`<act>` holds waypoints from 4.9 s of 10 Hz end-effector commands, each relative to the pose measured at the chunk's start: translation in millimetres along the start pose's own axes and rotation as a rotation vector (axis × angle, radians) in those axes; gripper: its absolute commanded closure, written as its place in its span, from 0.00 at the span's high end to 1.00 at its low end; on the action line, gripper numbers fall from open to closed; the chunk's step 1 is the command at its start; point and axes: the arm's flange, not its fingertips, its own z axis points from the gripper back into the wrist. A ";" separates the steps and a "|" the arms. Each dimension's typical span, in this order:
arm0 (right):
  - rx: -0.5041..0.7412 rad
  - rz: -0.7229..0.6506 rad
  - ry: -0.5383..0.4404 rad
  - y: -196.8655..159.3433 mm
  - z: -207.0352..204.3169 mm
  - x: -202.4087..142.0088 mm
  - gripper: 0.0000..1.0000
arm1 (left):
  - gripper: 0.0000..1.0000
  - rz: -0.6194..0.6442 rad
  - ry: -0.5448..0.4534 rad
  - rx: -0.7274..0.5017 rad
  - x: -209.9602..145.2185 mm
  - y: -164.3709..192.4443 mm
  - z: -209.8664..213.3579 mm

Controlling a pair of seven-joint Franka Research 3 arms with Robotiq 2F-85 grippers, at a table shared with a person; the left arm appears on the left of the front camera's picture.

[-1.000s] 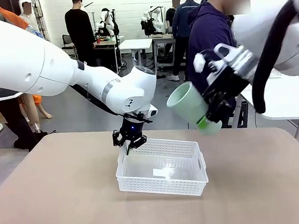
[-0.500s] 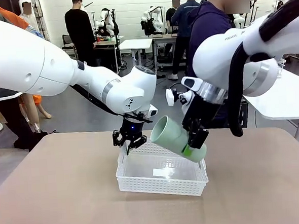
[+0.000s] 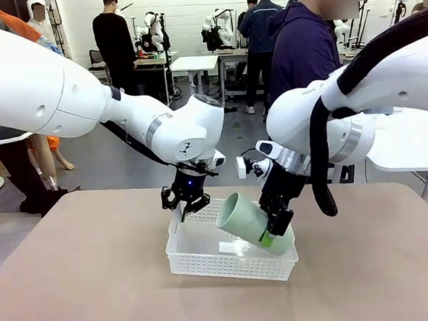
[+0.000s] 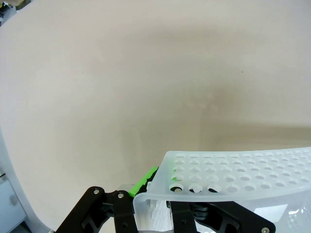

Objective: Clean and organize the cups into the basket.
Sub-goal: Pick up the Organizing basket and move it to the center of the table, then pick up the Reusable plastic cup from the right side of the table and place it inside the Organizing basket, then pick up the Reusable plastic cup from the right side of the table and stack it inside the Organizing basket in the center of the table.

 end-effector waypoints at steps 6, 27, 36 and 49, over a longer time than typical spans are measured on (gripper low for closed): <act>0.019 0.035 -0.002 -10.7 -15.0 -2.8 1.00 | 0.00 -0.005 -0.006 0.011 -0.2 1.7 -1.4; -0.302 -0.023 -0.991 88.5 181.2 -440.0 1.00 | 0.00 -0.005 -0.006 0.011 -0.2 1.7 -1.4; -0.302 -0.023 -0.991 88.5 181.2 -440.0 1.00 | 0.00 -0.005 -0.006 0.011 -0.2 1.7 -1.4; -0.302 -0.023 -0.991 88.5 181.2 -440.0 1.00 | 0.00 -0.005 -0.006 0.011 -0.2 1.7 -1.4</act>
